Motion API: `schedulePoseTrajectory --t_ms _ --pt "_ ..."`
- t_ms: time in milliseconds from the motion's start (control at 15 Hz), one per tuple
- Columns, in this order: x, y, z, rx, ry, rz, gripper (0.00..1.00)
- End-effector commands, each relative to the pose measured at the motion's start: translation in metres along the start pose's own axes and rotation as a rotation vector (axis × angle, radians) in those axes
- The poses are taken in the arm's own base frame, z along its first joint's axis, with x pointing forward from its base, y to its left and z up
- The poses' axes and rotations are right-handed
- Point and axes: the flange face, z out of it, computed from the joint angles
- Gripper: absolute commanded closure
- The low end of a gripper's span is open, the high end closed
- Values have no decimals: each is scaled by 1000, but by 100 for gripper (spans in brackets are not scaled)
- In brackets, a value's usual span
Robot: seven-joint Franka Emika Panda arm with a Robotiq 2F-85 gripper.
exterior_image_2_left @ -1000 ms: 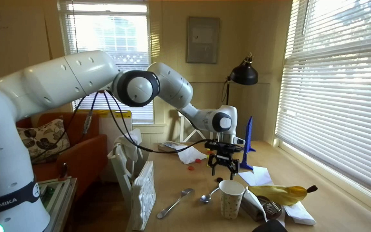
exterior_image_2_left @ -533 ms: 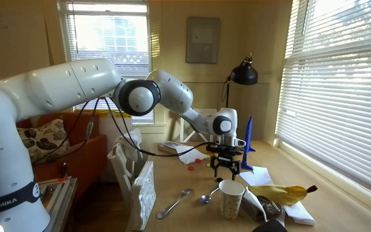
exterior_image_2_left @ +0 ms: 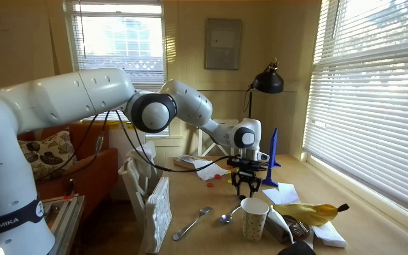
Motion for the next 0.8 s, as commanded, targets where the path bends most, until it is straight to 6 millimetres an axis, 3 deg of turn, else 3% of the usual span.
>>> schedulePoseTrajectory --t_ms 0,200,467,733 --pt "3 -4 0 42 7 -5 73" --pt "3 -5 -2 55 3 7 92" --pt "1 -1 -10 42 2 36 92" --pt "3 -2 -41 -24 47 91 92"
